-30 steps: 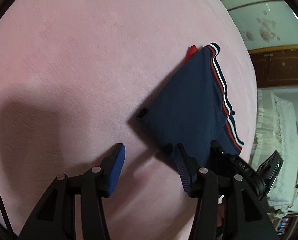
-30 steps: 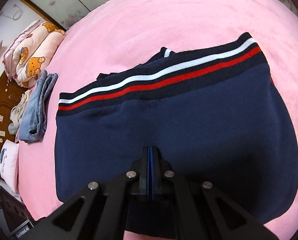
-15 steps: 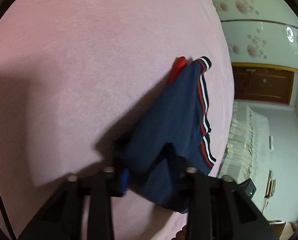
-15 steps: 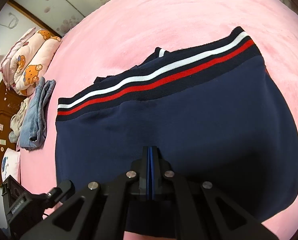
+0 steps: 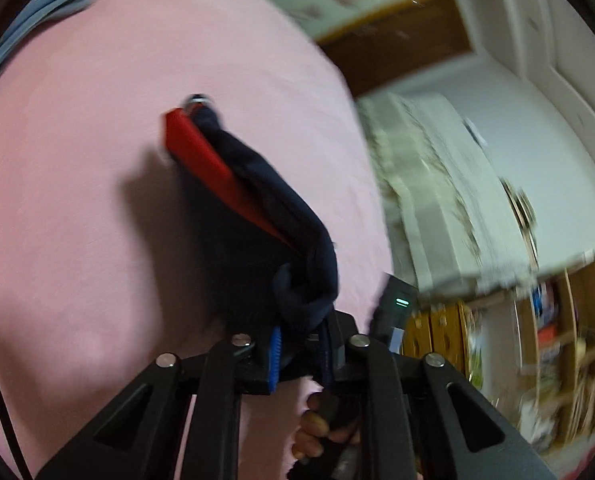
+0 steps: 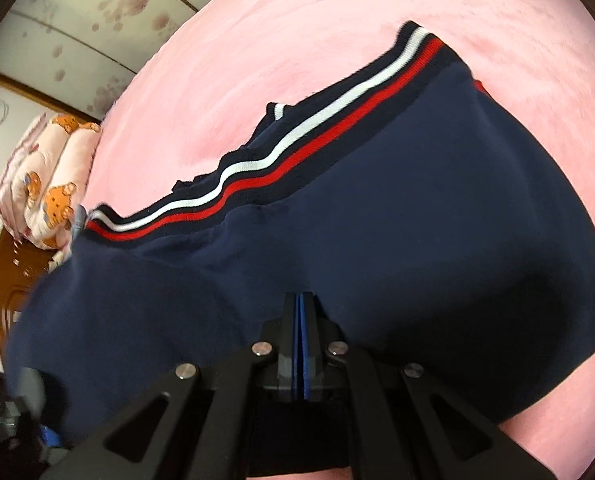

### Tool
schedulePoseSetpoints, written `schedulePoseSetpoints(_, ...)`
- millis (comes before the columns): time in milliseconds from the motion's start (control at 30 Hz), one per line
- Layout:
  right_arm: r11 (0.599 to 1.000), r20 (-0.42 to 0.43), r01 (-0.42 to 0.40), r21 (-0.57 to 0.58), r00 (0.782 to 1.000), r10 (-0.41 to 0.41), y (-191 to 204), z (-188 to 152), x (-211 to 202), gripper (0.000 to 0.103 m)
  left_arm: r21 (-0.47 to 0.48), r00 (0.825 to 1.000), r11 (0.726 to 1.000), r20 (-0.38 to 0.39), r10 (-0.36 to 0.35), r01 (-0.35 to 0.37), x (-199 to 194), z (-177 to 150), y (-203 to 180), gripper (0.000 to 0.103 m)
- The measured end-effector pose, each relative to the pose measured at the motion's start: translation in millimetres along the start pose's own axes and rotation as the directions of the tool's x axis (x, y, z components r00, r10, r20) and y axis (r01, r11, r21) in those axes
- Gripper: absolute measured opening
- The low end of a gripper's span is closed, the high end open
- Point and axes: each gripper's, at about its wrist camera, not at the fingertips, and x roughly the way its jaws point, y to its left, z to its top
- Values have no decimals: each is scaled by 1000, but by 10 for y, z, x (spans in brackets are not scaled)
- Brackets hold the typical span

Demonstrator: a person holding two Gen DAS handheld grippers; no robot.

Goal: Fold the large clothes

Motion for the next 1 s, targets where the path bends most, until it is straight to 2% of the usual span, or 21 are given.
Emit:
schedulePoseSetpoints(133, 999, -38, -44, 21, 998, 45, -138, 52, -45, 0, 132, 1000, 991, -29, 10, -6, 205, -28, -439, 10)
schedulePoseSetpoints(233, 995, -83, -89, 47, 992, 93, -320, 118, -87, 0, 139, 999, 990, -46, -1, 7, 371, -96, -620, 10)
schedulePoseSetpoints(333, 988, -124, -147, 51, 981, 152, -493, 203, -166, 0, 184, 998, 983, -63, 20, -8, 512, -230, -812, 10)
schedulePoseSetpoints(433, 978, -114, -202, 48, 972, 206, -698, 339, -376, 0, 219, 994, 975, -98, 54, -32, 665, -360, -917, 10)
schedulePoseSetpoints(500, 981, -84, -192, 39, 977, 195, -858, 467, -553, 0, 244, 988, 968, -124, 97, -64, 848, -458, -980, 10)
schedulePoseSetpoints(600, 984, -50, -172, 48, 983, 175, -1195, 703, -776, 0, 276, 968, 955, -188, 165, -110, 1154, -632, -1024, 10)
schedulePoseSetpoints(667, 987, -35, -145, 64, 988, 147, -1440, 867, -883, 0, 313, 945, 937, -228, 234, -157, 1388, -775, -1054, 10)
schedulePoseSetpoints(767, 992, -31, -115, 44, 993, 116, -1620, 1049, -1009, 4, 351, 913, 906, -239, 331, -237, 1599, -925, -1080, 11)
schedulePoseSetpoints(833, 992, -36, -127, 14, 991, 127, -1628, 1141, -1057, 4, 363, 904, 890, -217, 368, -275, 1607, -961, -1117, 14)
schedulePoseSetpoints(867, 990, -43, -141, -1, 989, 140, -1613, 1192, -1074, 4, 368, 901, 883, -203, 383, -292, 1597, -972, -1164, 20)
schedulePoseSetpoints(933, 983, -78, -181, -29, 981, 179, -1507, 1250, -1062, 5, 362, 893, 878, -203, 401, -312, 1525, -999, -1227, 41)
schedulePoseSetpoints(967, 978, -100, -205, -37, 975, 200, -1443, 1258, -1036, 5, 347, 887, 881, -215, 409, -322, 1494, -995, -1248, 62)
schedulePoseSetpoints(1000, 973, -125, -226, -43, 968, 219, -1377, 1274, -1000, 5, 326, 884, 885, -222, 412, -331, 1442, -966, -1271, 73)
